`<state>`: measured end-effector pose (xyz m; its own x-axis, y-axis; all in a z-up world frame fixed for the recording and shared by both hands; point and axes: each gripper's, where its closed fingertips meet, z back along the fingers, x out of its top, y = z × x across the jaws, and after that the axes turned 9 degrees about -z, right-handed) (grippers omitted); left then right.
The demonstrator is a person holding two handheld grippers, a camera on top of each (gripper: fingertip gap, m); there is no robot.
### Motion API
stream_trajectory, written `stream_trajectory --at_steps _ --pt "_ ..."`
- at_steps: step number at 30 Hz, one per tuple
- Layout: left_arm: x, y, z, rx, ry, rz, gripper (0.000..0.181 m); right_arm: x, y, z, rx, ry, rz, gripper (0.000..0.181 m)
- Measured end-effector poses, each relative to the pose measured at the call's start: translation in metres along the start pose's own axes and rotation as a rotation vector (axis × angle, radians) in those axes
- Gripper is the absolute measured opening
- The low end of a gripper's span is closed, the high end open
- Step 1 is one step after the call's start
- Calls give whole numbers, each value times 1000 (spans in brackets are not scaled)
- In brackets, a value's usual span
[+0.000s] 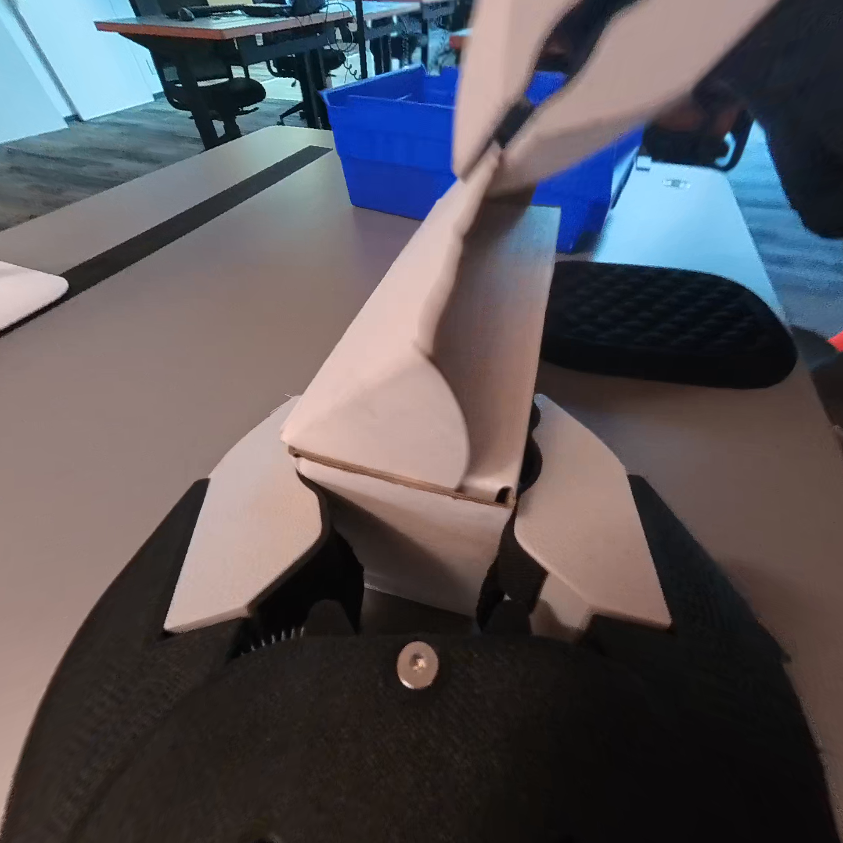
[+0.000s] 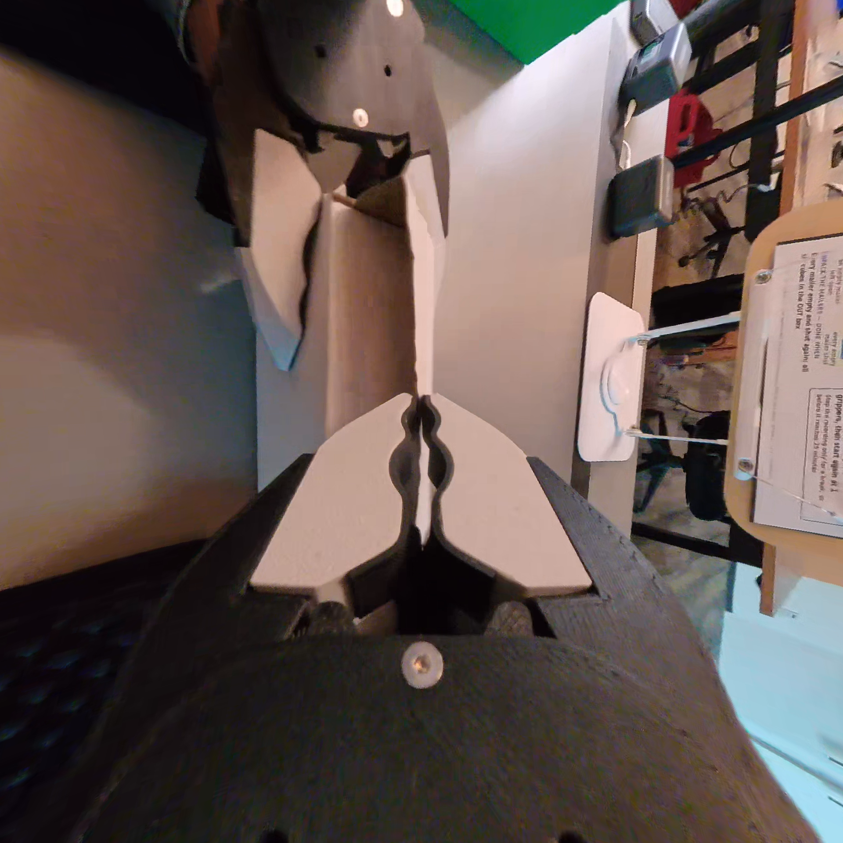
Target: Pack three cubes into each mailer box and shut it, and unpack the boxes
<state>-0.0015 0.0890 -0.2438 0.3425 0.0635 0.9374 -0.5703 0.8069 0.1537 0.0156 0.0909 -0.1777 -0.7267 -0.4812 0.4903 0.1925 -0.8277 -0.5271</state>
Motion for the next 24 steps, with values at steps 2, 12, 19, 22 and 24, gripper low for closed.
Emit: stream_trajectory --at_steps 2,12,19,22,24 --pt "0 -3 -1 -3 3 -49 87 0 -8 4 65 -4 -65 2" --pt "0 -5 -1 -27 -5 -50 87 -3 -27 -5 770 -30 -405 1" --pt "2 -5 0 -26 -22 -73 90 -10 -33 -16 1177 -30 -677 2" --pt "18 2 16 60 -75 -183 110 -10 -34 -17 1192 -52 -687 2" --pt "30 11 38 161 -64 -271 124 -10 -35 -17 1165 -60 -678 1"
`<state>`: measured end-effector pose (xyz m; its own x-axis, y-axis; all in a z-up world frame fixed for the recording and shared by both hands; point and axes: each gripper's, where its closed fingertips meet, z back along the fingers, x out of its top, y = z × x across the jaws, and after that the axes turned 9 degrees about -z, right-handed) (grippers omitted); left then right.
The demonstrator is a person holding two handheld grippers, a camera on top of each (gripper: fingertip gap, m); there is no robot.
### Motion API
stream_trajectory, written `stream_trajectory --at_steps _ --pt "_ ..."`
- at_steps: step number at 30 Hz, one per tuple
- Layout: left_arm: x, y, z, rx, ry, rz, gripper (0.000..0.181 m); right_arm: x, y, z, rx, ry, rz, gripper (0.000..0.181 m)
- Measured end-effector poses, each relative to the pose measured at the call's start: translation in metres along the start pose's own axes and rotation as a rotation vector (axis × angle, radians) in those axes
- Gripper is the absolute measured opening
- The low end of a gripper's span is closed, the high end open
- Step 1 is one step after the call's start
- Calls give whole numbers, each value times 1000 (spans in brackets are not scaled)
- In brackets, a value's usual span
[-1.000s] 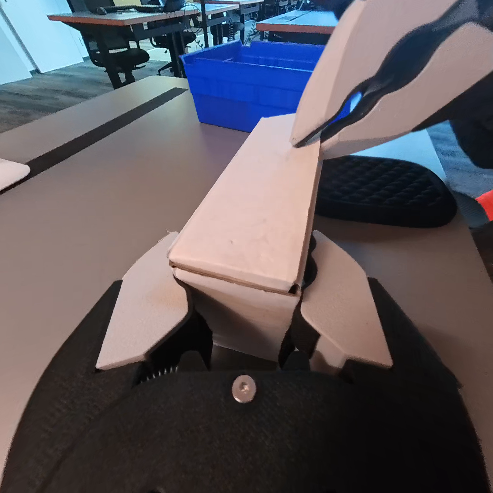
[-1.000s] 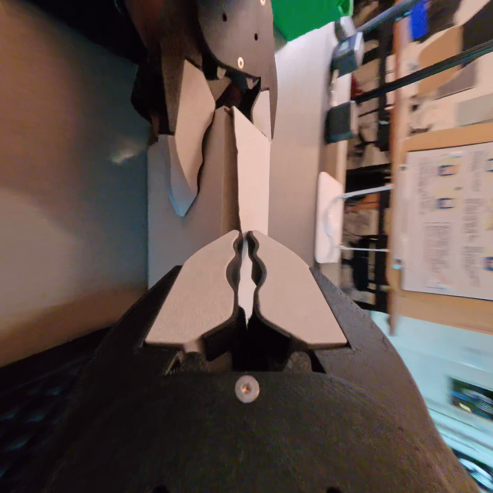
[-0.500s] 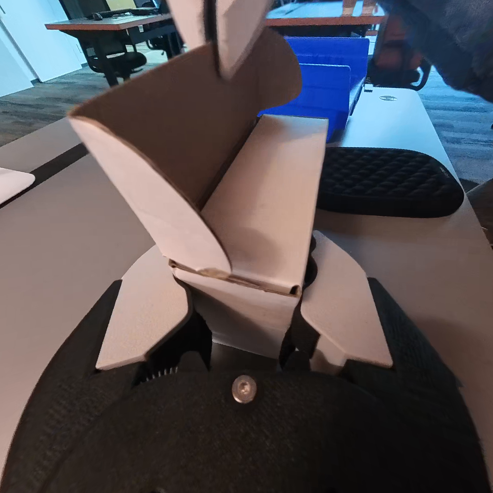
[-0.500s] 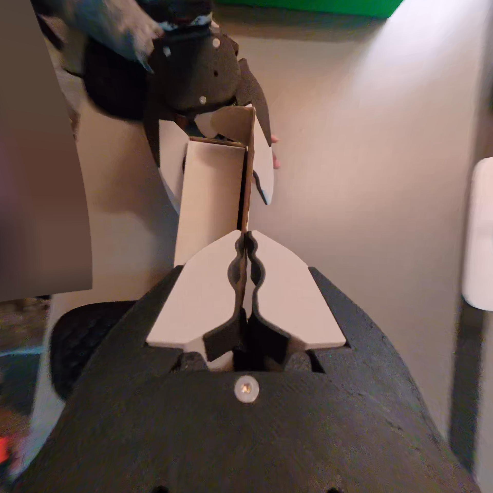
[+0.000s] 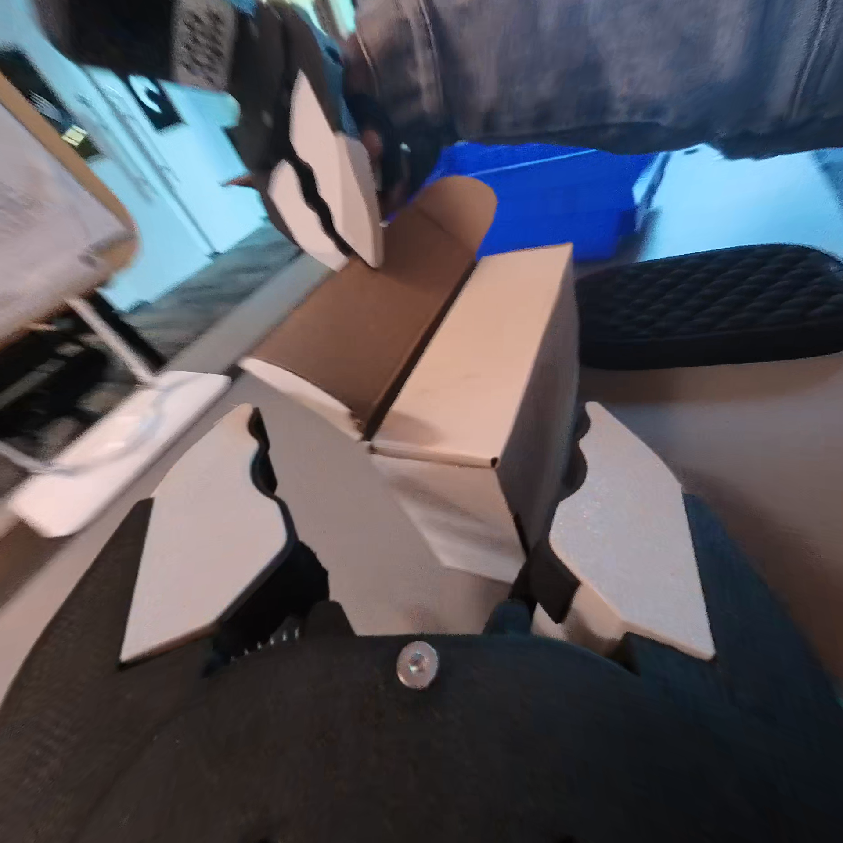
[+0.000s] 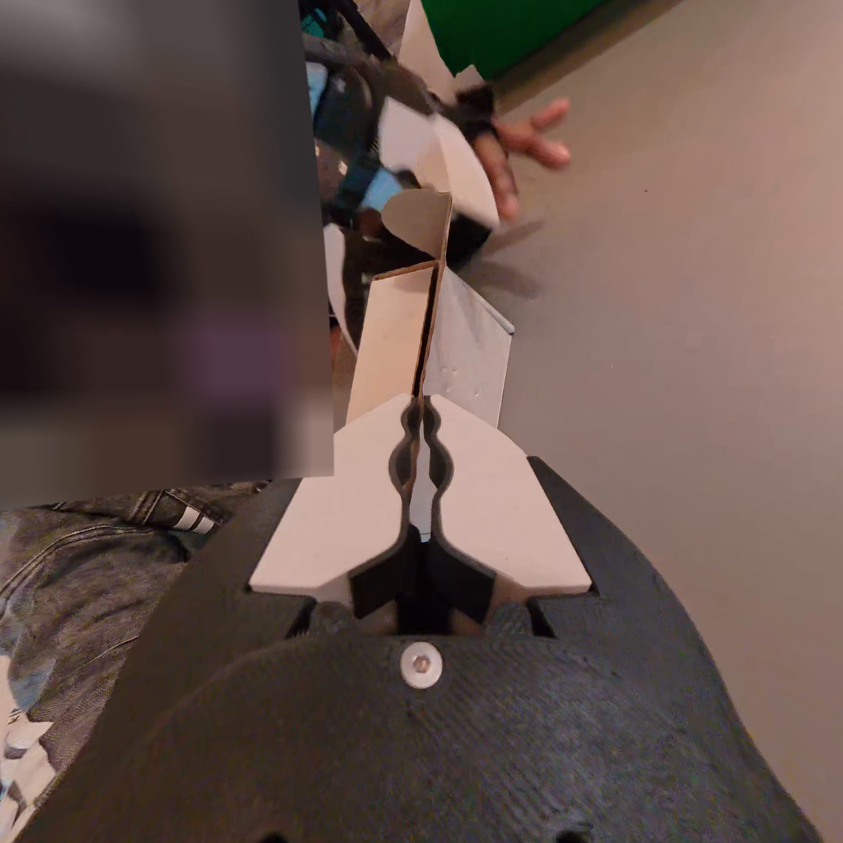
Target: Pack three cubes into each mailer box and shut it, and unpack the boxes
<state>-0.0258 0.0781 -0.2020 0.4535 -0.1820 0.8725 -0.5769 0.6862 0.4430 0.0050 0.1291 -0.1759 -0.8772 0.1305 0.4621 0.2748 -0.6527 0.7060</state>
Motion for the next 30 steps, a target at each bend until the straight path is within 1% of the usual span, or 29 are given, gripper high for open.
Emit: stream_trajectory --at_steps 2,3,4,5,6,8,9,10,13,15,17,21,26,30 --pt "22 16 26 138 -35 -127 125 -1 0 1 -25 -1 2 2" --pt "38 19 39 184 -73 -199 121 -1 0 2 -36 -4 3 2" --pt "53 16 49 190 -98 -255 113 -1 1 2 -43 -3 6 2" --pt "62 5 53 135 -90 -280 102 -1 1 2 -50 -1 6 2" --pt "65 -8 53 46 -34 -272 94 -1 2 2 -54 0 7 2" --pt "60 -29 46 -107 134 -209 90 -1 4 0 -63 3 12 1" --pt "56 -36 40 -161 207 -194 88 -1 5 0 -72 3 16 1" --pt "51 -40 32 -184 280 -192 84 -1 5 0 -78 4 16 1" --pt "38 -33 12 -166 459 -198 75 -1 5 0 -86 -2 13 2" --pt "24 -28 6 -169 580 -172 70 -2 6 0 -83 -4 14 2" --pt "11 -28 3 -188 662 -150 66 -3 6 1 -84 -8 12 2" --pt "-1 -25 -1 -174 709 -159 65 -3 7 1 -82 -12 17 2" --pt "-7 -23 -1 -183 735 -183 60 -3 8 2 -86 -11 21 2" --pt "-8 -22 -2 -190 726 -195 60 -3 7 2 -100 -2 24 2"
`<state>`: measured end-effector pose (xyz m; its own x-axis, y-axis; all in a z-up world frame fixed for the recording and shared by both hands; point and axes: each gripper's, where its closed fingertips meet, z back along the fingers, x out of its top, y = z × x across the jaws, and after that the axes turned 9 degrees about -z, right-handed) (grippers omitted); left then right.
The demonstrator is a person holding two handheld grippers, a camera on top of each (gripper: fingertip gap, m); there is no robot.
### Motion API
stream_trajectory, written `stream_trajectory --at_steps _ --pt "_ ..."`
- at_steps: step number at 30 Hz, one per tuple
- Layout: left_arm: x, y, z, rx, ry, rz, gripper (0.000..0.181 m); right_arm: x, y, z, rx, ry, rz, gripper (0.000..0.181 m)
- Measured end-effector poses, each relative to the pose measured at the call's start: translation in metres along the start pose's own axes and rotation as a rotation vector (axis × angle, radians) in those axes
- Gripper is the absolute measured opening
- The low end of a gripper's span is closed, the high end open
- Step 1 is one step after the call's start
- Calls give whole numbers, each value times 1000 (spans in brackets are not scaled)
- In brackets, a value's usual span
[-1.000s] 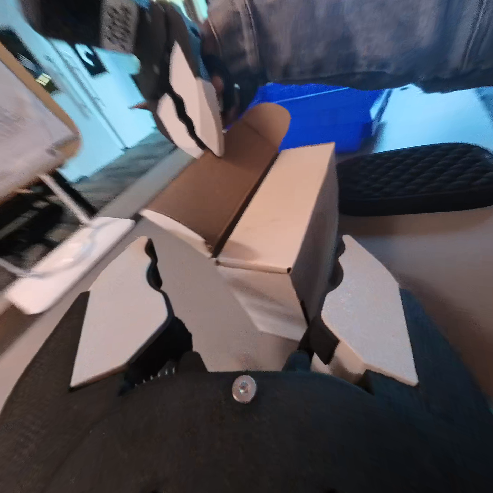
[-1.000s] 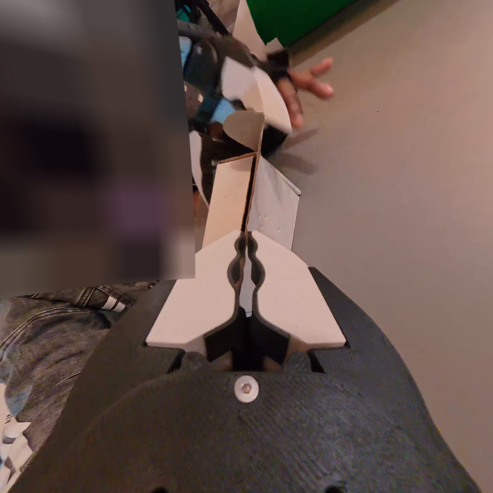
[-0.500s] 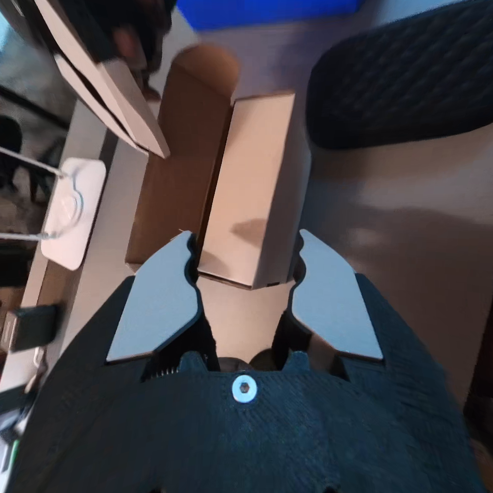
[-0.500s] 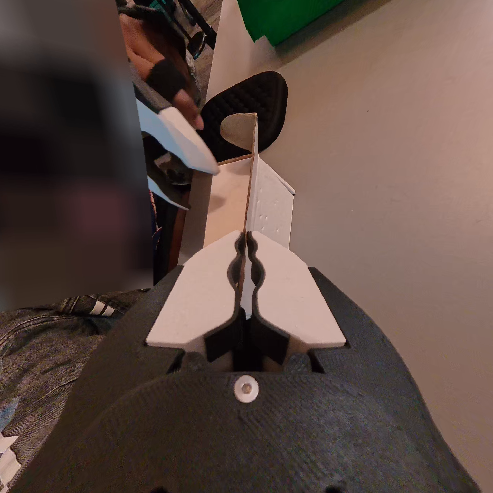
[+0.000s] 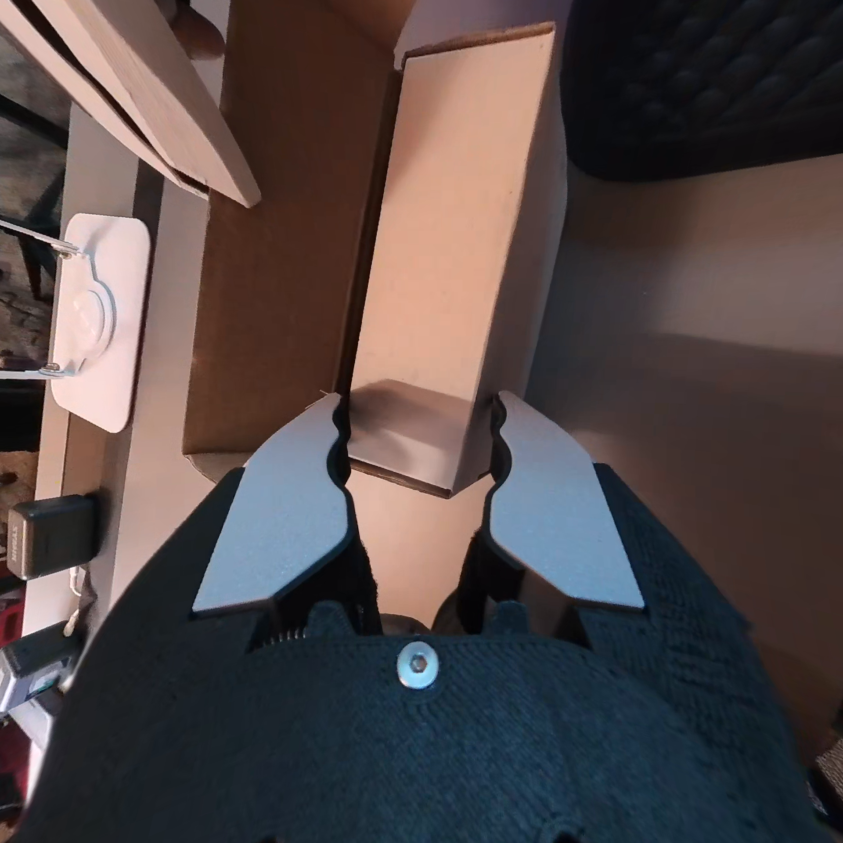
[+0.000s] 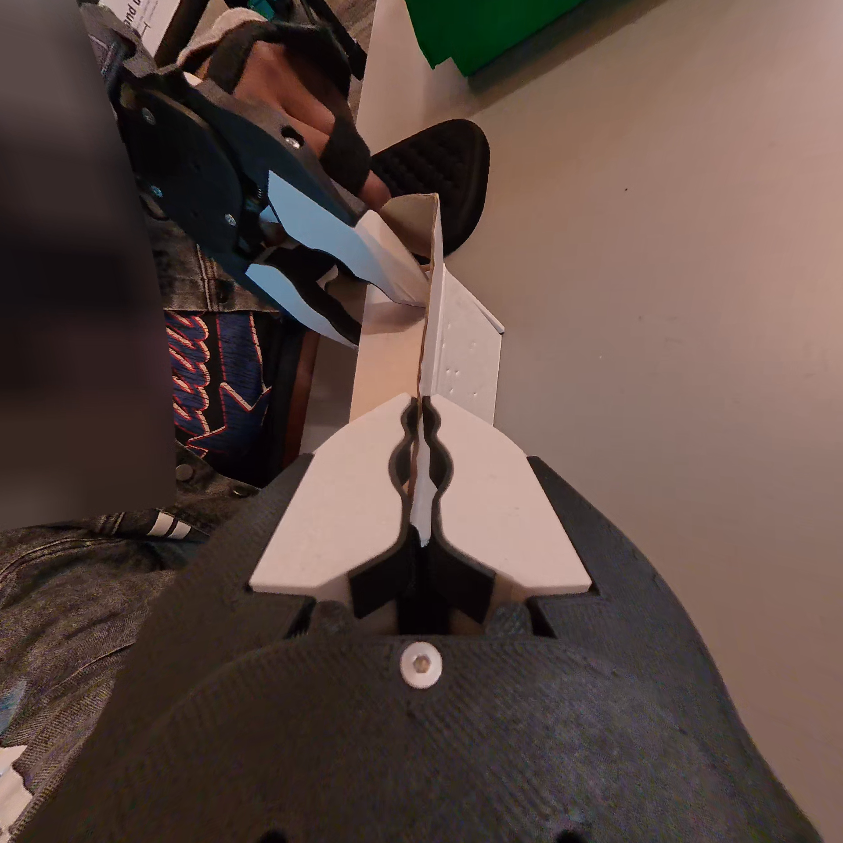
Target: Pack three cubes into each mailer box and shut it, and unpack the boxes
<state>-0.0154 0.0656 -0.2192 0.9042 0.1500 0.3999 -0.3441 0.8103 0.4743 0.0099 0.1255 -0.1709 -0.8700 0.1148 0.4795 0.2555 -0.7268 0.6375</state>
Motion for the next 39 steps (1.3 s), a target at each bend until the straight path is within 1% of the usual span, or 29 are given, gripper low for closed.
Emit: stream_trajectory --at_steps 3,7,10,14,18,21,24,27,29,31,33,35,37,39 --pt "-1 3 1 44 -1 -43 58 4 0 2 -10 -12 15 2" --pt "-9 10 3 197 28 -189 57 16 1 13 -54 -68 49 2" --pt "-10 3 6 288 -1 -247 56 23 1 20 -112 -81 73 2" --pt "-8 -15 13 370 -31 -298 53 29 7 23 -136 -91 103 1" --pt "-5 -42 17 340 -13 -344 51 34 17 24 -140 -87 126 2" --pt "-3 -51 16 290 -60 -283 41 35 23 22 -146 -71 133 2" --pt "-14 -56 4 223 -45 -221 30 36 28 22 -146 -64 142 2" --pt "-27 -61 -8 220 9 -246 20 40 26 26 -177 -79 162 2" --pt "-31 -66 -15 197 16 -245 16 46 19 32 -244 -103 194 2" --pt "-32 -65 -16 209 10 -231 16 53 1 41 -406 -118 271 2" --pt "-35 -62 -17 212 17 -217 16 51 -23 48 -611 -55 378 2" --pt "-35 -61 -18 215 13 -206 16 46 -46 46 -762 25 454 2" --pt "-35 -59 -19 221 15 -202 17 39 -68 39 -861 86 475 2" --pt "-35 -58 -20 228 13 -196 17 30 -89 31 -916 129 463 2"
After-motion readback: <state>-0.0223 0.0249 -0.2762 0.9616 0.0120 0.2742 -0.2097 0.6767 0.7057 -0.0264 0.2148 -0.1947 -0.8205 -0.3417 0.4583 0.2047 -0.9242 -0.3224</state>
